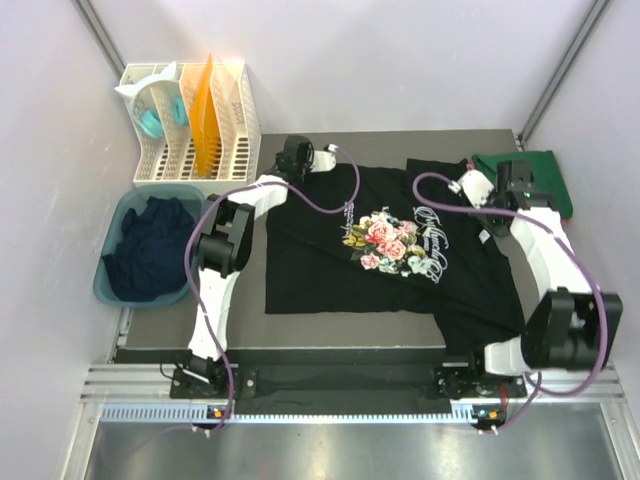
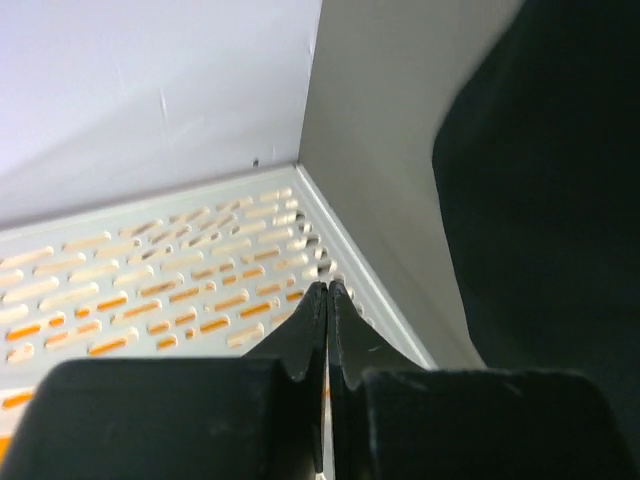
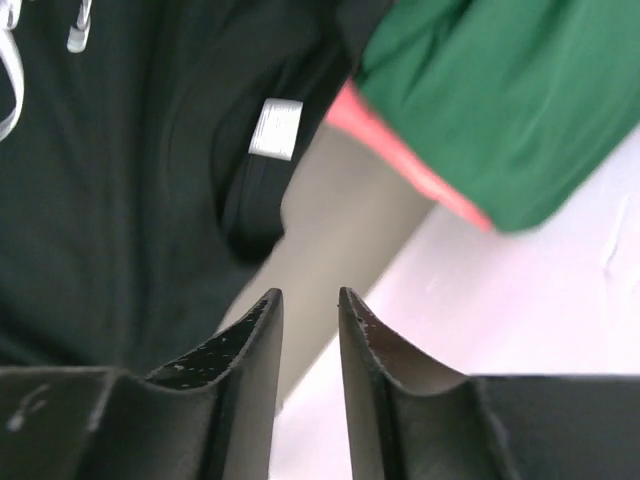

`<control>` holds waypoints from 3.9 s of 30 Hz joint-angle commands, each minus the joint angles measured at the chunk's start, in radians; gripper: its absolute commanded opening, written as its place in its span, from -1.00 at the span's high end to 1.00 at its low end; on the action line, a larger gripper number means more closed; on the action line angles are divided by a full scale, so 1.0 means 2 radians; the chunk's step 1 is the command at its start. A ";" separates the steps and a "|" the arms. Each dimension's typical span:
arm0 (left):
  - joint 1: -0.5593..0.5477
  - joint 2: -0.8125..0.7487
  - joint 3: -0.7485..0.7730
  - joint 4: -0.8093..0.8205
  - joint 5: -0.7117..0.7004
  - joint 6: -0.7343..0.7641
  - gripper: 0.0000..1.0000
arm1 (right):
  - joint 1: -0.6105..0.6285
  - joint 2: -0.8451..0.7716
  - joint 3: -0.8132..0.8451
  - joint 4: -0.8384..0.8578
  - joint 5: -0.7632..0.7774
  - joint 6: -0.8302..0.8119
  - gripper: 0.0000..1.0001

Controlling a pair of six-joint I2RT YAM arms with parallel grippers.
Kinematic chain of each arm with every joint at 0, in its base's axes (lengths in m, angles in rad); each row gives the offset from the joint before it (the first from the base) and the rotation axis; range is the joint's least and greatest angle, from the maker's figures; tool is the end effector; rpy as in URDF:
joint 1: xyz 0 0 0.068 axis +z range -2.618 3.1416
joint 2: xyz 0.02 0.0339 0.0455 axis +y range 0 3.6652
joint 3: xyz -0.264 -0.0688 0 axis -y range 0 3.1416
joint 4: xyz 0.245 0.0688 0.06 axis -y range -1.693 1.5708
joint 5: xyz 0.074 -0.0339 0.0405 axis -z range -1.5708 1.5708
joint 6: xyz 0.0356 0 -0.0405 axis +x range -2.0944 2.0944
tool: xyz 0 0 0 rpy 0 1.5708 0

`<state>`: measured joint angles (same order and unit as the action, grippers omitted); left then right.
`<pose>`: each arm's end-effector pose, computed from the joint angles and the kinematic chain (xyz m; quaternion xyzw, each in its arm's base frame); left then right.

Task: Fold and stack the t-shirts
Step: Flatten out the tshirt

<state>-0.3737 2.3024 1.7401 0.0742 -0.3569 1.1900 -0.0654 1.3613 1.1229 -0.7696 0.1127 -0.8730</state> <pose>0.4984 -0.1821 0.1797 0.5294 0.6629 0.3409 0.4051 0.2748 -0.0220 0.2797 -0.3625 0.8881 -0.1736 0.2228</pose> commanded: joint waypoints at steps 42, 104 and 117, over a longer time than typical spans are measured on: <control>0.032 0.117 0.199 -0.171 0.031 0.025 1.00 | 0.021 0.088 0.035 0.087 0.023 0.042 0.13; 0.126 0.101 0.287 -0.395 0.420 -0.328 -0.57 | 0.054 0.107 0.037 0.109 0.046 0.042 -0.10; 0.086 0.011 0.129 -0.248 0.524 -0.398 -0.37 | 0.063 0.125 0.049 0.113 0.048 0.043 -0.10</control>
<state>-0.1593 2.4035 2.0109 -0.5224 0.5781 0.4446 0.0391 1.5986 1.1614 -0.5678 0.2012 -0.8066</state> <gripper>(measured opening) 0.698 0.546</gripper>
